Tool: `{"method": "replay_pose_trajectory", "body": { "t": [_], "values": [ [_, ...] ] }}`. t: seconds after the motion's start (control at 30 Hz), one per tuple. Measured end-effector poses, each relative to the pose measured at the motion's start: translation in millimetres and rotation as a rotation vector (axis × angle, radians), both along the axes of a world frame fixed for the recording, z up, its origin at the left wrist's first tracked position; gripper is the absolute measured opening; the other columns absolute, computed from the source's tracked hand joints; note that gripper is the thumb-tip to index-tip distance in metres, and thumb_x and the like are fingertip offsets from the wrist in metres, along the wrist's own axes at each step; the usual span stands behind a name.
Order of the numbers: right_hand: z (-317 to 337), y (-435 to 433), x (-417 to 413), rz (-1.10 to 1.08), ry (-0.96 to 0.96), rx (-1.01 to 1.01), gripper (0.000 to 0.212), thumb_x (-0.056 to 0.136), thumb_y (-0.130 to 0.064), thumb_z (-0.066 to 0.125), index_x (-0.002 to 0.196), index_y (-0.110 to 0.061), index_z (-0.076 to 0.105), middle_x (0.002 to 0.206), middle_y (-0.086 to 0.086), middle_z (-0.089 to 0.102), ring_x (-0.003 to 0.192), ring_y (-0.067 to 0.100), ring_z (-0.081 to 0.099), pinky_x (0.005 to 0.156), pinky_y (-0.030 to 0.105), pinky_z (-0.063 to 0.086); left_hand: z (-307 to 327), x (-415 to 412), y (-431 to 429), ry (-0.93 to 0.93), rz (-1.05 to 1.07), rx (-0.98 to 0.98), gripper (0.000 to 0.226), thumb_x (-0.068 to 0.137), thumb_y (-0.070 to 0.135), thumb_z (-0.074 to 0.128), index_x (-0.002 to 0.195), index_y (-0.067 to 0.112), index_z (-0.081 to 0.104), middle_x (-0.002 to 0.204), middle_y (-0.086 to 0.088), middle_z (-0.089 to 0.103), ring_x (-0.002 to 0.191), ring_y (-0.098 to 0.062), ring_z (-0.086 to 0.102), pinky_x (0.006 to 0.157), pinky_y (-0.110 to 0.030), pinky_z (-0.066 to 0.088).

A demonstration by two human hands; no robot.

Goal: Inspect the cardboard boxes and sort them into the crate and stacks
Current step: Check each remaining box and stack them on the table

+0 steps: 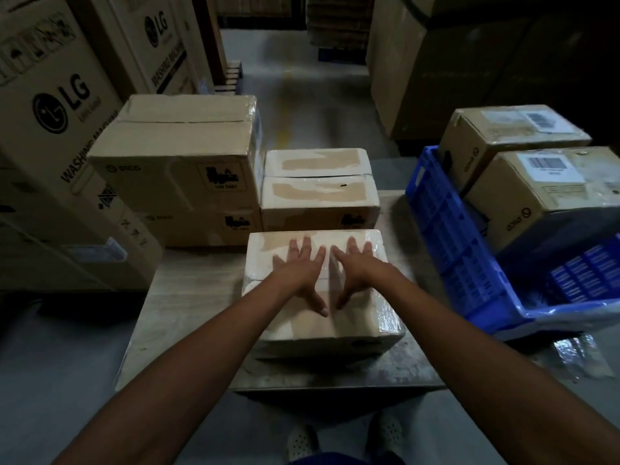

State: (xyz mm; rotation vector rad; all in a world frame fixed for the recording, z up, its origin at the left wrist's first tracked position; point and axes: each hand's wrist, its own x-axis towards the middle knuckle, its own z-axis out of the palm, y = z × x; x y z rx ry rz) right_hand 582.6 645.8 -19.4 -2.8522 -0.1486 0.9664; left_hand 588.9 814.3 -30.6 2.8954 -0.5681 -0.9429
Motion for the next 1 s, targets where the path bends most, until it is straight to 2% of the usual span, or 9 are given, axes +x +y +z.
{"method": "replay_pose_trajectory", "body": {
  "t": [0.1,0.27,0.37,0.47,0.57,0.7,0.87,0.93,1.0],
  "values": [
    [0,-7,-10,-0.032,-0.033,0.025,0.133,0.066,-0.053,0.088,0.161,-0.035,-0.004,0.168,0.007,-0.019,0.153,0.039,-0.016,0.116,0.072,0.018,3,-4,-6,0.028,-0.035,-0.022,0.142,0.062,0.066,0.082,0.155,0.032,-0.02,0.158,-0.006,-0.038,0.146,-0.037,-0.031,0.116,-0.067,-0.001],
    [-12,-20,-34,-0.089,-0.136,0.08,0.121,0.072,-0.064,0.079,0.161,-0.033,0.003,0.169,0.007,-0.015,0.155,0.031,-0.013,0.119,0.066,0.019,-20,-29,-4,-0.037,-0.121,0.001,0.133,0.068,0.08,0.067,0.151,0.035,-0.028,0.151,-0.002,-0.048,0.141,-0.034,-0.041,0.113,-0.066,-0.013],
    [-2,-6,-46,-0.175,-0.131,0.045,0.111,0.078,-0.057,0.077,0.161,-0.028,0.009,0.169,0.015,-0.004,0.155,0.036,-0.003,0.118,0.065,0.016,-17,-30,-5,-0.047,-0.125,0.006,0.127,0.074,0.076,0.065,0.153,0.034,-0.025,0.154,-0.004,-0.044,0.142,-0.034,-0.038,0.114,-0.065,-0.011],
    [-9,14,-69,-0.253,-0.147,-0.003,0.088,0.095,-0.054,0.057,0.161,-0.022,0.009,0.167,0.022,-0.004,0.155,0.039,-0.006,0.118,0.068,0.01,-18,-40,-3,-0.06,-0.145,-0.013,0.109,0.085,0.071,0.056,0.156,0.035,-0.018,0.158,-0.005,-0.038,0.146,-0.033,-0.032,0.116,-0.063,-0.007],
    [-16,17,-78,-0.229,-0.16,-0.038,0.084,0.101,-0.06,0.041,0.162,-0.019,0.002,0.166,0.024,-0.011,0.154,0.04,-0.012,0.118,0.068,0.005,-22,-47,4,-0.083,-0.165,-0.006,0.099,0.089,0.072,0.047,0.156,0.036,-0.017,0.158,-0.004,-0.036,0.147,-0.032,-0.03,0.118,-0.06,-0.007],
    [-13,1,-78,-0.138,-0.171,-0.019,0.093,0.093,-0.067,0.052,0.161,-0.021,0.008,0.167,0.023,-0.006,0.155,0.04,-0.006,0.12,0.064,0.011,-27,-48,6,-0.135,-0.167,-0.063,0.099,0.087,0.076,0.044,0.157,0.036,-0.012,0.161,-0.005,-0.031,0.149,-0.031,-0.027,0.119,-0.058,-0.005],
    [-31,-5,-88,-0.082,-0.215,-0.03,0.092,0.095,-0.072,0.039,0.162,-0.023,0.0,0.167,0.02,-0.014,0.154,0.038,-0.015,0.119,0.065,0.004,-49,-65,25,-0.357,-0.149,-0.202,0.092,0.083,0.088,0.018,0.159,0.038,0.003,0.167,-0.002,-0.014,0.153,-0.023,-0.017,0.123,-0.052,-0.005],
    [-35,-7,-92,-0.124,-0.264,0.025,0.089,0.093,-0.074,0.041,0.161,-0.026,0.008,0.168,0.019,-0.011,0.155,0.036,-0.014,0.12,0.063,0.005,-48,-67,24,-0.387,-0.1,-0.23,0.091,0.084,0.088,0.015,0.159,0.036,0.007,0.167,-0.002,-0.01,0.153,-0.021,-0.014,0.123,-0.053,-0.004],
    [-33,-12,-92,-0.235,-0.371,0.165,0.083,0.091,-0.069,0.053,0.157,-0.028,0.024,0.169,0.017,-0.003,0.156,0.033,-0.007,0.121,0.058,0.012,-44,-66,27,-0.44,0.035,-0.26,0.084,0.088,0.081,0.013,0.158,0.035,0.008,0.167,-0.002,-0.011,0.153,-0.022,-0.015,0.122,-0.056,-0.005]
  ]
}}
